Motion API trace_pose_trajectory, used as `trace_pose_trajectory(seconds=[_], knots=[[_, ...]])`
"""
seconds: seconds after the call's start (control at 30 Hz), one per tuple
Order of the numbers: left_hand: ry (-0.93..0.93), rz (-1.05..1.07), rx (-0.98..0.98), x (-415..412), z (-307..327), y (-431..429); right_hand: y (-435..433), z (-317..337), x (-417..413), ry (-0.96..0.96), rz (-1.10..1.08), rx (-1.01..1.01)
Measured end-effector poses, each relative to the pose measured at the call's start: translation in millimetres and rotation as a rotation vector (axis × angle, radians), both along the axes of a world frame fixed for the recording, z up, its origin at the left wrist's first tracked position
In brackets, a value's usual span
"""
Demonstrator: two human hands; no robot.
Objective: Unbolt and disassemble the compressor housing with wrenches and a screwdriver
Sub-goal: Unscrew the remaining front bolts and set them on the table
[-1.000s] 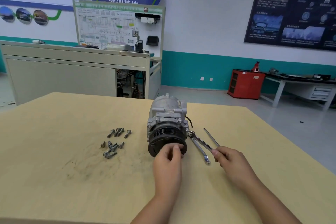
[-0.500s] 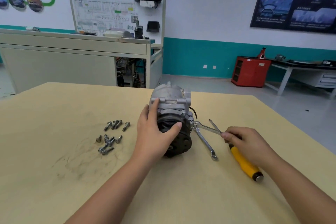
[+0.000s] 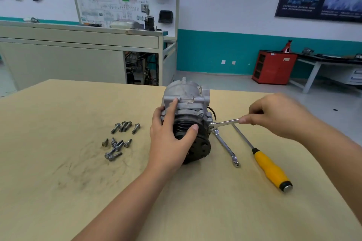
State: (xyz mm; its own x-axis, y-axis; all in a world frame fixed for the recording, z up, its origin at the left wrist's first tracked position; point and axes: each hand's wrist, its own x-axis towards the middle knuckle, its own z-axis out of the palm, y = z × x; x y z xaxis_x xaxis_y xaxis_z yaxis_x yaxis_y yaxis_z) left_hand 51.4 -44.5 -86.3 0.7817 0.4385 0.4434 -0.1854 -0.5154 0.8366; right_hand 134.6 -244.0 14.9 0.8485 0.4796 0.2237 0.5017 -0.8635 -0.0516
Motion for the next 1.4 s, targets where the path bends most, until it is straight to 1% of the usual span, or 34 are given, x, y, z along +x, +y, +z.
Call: trace_pose_trajectory(seconds=[0.17, 0.27, 0.3, 0.4, 0.53, 0.6, 0.63, 0.67, 0.7, 0.73, 0.77, 0.8, 0.83, 0.87, 0.93, 0.97, 1.0, 1.1, 1.17, 1.4], knots=[[-0.027, -0.006, -0.007, -1.5, 0.1, -0.5, 26.6, 28.5, -31.4, -0.239, -0.078, -0.347], [-0.033, -0.009, -0.016, -1.8, 0.3, -0.2, 53.1, 38.1, -65.7, -0.378, -0.055, -0.463], [-0.034, -0.01, -0.017, -2.0, 0.2, 0.4, 63.0, 37.5, -76.4, -0.384, -0.029, -0.47], [-0.035, -0.02, -0.009, -3.1, -0.5, 2.0, 82.7, 30.1, -100.7, -0.291, -0.005, -0.455], [0.0, -0.064, 0.016, -5.7, -0.5, 7.2, 58.5, 18.3, -110.0, -0.219, -0.128, -0.388], [0.029, -0.062, 0.005, -6.0, -1.4, 8.6, 38.5, 6.1, -110.8, -0.183, -0.186, -0.297], [0.024, -0.027, 0.011, -7.6, -1.7, 7.4, 30.5, -2.7, -110.7, -0.143, -0.201, -0.207], [-0.025, 0.037, 0.051, -10.6, -1.3, 4.3, 23.6, -12.9, -110.8, -0.077, -0.217, -0.097], [-0.131, 0.114, 0.133, -15.3, 0.9, -1.0, 17.7, -25.0, -109.8, 0.007, -0.23, 0.023], [-0.28, 0.174, 0.235, -20.2, 4.4, -7.8, 13.0, -37.9, -109.8, 0.086, -0.233, 0.15], [-0.409, 0.189, 0.312, -23.4, 6.2, -14.6, 10.2, -51.8, -109.8, 0.153, -0.226, 0.273], [-0.474, 0.161, 0.358, -26.2, 4.8, -22.2, 8.8, -64.4, -110.4, 0.198, -0.212, 0.385], [-0.455, 0.1, 0.373, -29.7, 3.2, -30.1, 8.8, -75.4, -110.8, 0.227, -0.196, 0.478], [-0.345, 0.024, 0.344, -32.9, 2.3, -37.8, 9.9, -84.9, -110.6, 0.248, -0.182, 0.553], [0.005, -0.11, 0.236, -35.9, 0.9, -50.5, 13.9, -100.0, -108.2, 0.313, -0.174, 0.691], [0.137, -0.157, 0.185, -34.4, -0.9, -54.3, 16.5, -105.1, -106.8, 0.363, -0.178, 0.766], [0.202, -0.186, 0.139, -32.1, -2.3, -56.8, 19.1, -109.1, -105.8, 0.409, -0.187, 0.837], [0.229, -0.22, -0.028, -24.4, -1.9, -58.4, 26.5, -116.2, -103.4, 0.488, -0.202, 0.988], [0.229, -0.223, -0.105, -20.1, -3.6, -58.5, 30.2, -117.7, -102.6, 0.512, -0.197, 1.044], [0.213, -0.237, -0.159, -18.3, -9.1, -56.2, 33.0, -121.8, -100.9, 0.52, -0.175, 1.07]])
